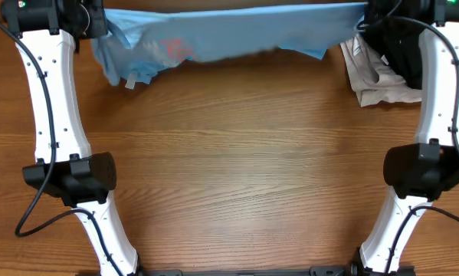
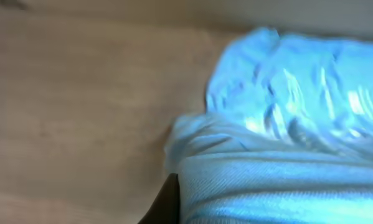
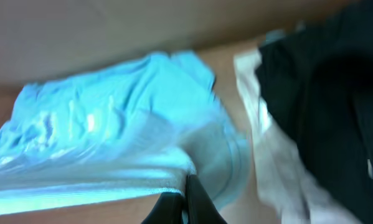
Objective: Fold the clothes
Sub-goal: 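Lower the stretched T-shirt flat onto the table with both grippers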
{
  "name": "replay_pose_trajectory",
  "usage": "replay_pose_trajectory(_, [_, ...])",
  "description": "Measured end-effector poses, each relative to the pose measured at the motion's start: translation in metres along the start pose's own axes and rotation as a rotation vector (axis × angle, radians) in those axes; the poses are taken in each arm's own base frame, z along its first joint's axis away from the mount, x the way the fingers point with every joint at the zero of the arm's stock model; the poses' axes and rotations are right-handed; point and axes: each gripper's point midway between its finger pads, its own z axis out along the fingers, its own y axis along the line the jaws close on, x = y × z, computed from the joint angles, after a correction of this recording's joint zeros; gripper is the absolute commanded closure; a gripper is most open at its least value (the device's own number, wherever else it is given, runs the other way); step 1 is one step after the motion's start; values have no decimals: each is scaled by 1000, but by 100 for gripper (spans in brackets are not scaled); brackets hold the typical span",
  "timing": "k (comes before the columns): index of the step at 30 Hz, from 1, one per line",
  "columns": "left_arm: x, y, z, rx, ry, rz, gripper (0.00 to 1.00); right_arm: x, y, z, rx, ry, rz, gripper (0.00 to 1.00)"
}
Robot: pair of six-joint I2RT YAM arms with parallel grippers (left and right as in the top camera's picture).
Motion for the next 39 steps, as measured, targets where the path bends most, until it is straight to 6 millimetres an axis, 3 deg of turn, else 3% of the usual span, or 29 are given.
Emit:
replay_pose_trajectory(4, [32,-5,-12,34,121,-19,96,22,-7,-24,2,78,35,96])
replay_pose_trajectory(8, [58,-5,-32,40,213,-20,96,40,-10,-61,13,126,64,96])
replay_pose_trajectory(12, [58,-6,-52,49,188,-21,96,58,-2,-94,20,162,64,96])
replay_pose_trajectory(17, [63,-8,-87,67,150,-22,96,68,2,-117,33,169,63,96])
replay_pose_trajectory(22, [97,-7,-111,68,199,-23,96,96,0,-123,51,234,90,96])
replay_pose_trajectory(25, [125,-5,-110,63,280,-26,96,125,-4,-122,66,311,117,96])
replay_pose_trajectory(31, [179,-3,-87,46,466,-59,96,184,-13,-127,111,395,174,96])
replay_pose_trajectory(39, [237,-1,-75,21,555,-127,96,262,-32,-159,205,401,309,96])
